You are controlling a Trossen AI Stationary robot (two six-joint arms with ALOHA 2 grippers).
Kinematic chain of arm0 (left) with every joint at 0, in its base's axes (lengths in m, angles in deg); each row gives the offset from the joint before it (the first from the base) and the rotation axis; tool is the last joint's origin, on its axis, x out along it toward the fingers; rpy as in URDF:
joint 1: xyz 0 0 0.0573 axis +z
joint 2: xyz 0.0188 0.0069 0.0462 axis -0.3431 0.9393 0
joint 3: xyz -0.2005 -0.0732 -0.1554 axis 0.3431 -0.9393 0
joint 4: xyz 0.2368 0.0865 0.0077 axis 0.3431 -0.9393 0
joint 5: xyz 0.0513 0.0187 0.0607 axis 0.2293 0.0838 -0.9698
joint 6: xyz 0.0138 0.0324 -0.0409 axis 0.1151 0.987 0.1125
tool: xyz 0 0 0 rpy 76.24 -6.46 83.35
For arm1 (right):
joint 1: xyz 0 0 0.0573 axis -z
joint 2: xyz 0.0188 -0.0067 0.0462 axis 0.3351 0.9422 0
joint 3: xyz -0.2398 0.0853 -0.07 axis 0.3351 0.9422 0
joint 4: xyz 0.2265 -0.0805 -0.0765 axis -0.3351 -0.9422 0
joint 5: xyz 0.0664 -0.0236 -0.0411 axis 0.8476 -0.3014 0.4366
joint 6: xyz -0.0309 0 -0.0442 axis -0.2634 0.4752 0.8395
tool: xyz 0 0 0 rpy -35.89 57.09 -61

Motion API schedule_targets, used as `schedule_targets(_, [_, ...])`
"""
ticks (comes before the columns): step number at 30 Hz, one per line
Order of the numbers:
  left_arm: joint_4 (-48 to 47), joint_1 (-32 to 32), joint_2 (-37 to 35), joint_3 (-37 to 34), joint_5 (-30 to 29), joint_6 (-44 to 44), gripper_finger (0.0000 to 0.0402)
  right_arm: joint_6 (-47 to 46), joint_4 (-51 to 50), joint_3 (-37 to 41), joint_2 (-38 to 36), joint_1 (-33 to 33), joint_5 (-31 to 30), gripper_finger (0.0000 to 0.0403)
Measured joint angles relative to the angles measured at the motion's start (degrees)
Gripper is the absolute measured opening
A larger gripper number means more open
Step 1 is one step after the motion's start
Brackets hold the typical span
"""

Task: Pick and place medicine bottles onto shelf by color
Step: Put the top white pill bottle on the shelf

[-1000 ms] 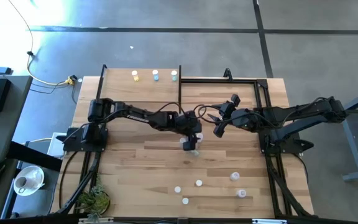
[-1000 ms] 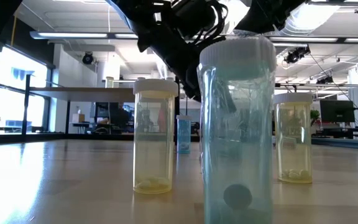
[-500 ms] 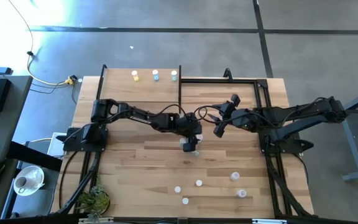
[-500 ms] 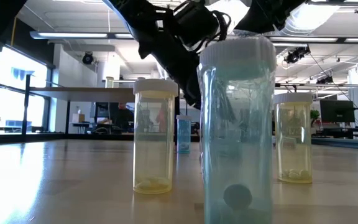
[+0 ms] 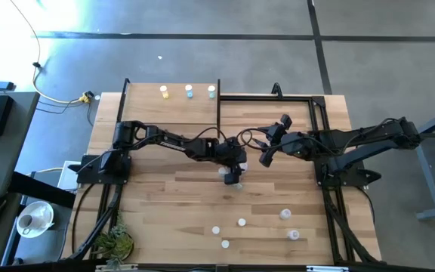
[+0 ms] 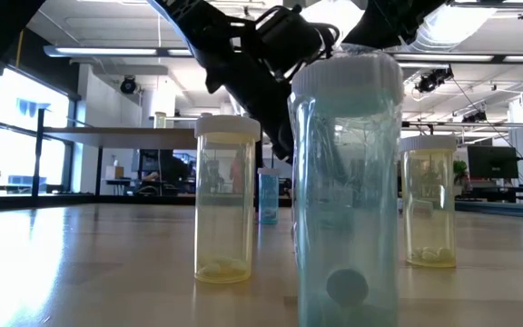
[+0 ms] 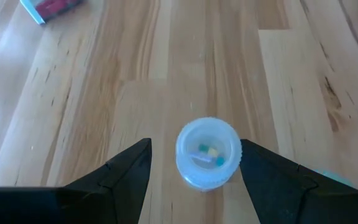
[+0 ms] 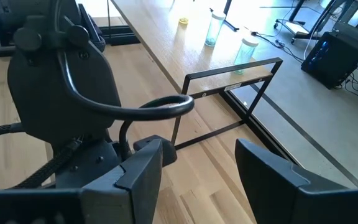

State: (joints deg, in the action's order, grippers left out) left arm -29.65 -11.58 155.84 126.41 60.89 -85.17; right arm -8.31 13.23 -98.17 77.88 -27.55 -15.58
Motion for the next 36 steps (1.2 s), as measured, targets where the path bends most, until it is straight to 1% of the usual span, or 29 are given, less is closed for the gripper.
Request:
schedule_targets(6, [0.6, 0.0, 0.0, 0.0, 1.8, 0.0, 0.0226, 0.0, 0.0, 0.0, 0.0, 0.0, 0.0, 0.0195])
schedule_targets(8, [0.6, 0.0, 0.0, 0.0, 2.1, 0.0, 0.0219, 0.0, 0.0, 0.0, 0.0, 0.0, 0.0, 0.0195])
schedule_targets(11, [0.6, 0.0, 0.0, 0.0, 2.1, 0.0, 0.0197, 0.0, 0.0, 0.0, 0.0, 0.0, 0.0, 0.0195])
schedule_targets(17, [0.8, 0.0, 0.0, 0.0, 2.1, 0.3, 0.0138, 0.0, 0.0, 0.0, 0.0, 0.0, 0.0, 0.0195])
schedule_targets(20, [0.8, 0.0, 0.0, 0.0, 2.1, 1.0, 0.0121, 0.0, 0.0, 0.0, 0.0, 0.0, 0.0, 0.0195])
schedule_targets(22, [0.8, 0.0, 0.0, 0.0, 2.1, 1.1, 0.0120, 0.0, 0.0, 0.0, 0.0, 0.0, 0.0, 0.0195])
schedule_targets(26, [0.5, 0.0, -0.3, 0.0, 2.1, 1.0, 0.0132, 0.4, 0.0, 0.0, 0.0, 0.0, 0.0, 0.0195])
schedule_targets(29, [0.6, 0.0, -0.8, 0.0, 2.2, 0.2, 0.0131, 0.5, 0.0, 0.0, -0.1, 0.0, 0.0, 0.0195])
schedule_targets(36, [-1.8, 0.0, -5.0, 0.0, 2.5, 0.6, 0.0125, 0.5, 0.0, 0.0, -3.7, 0.0, 0.0, 0.0195])
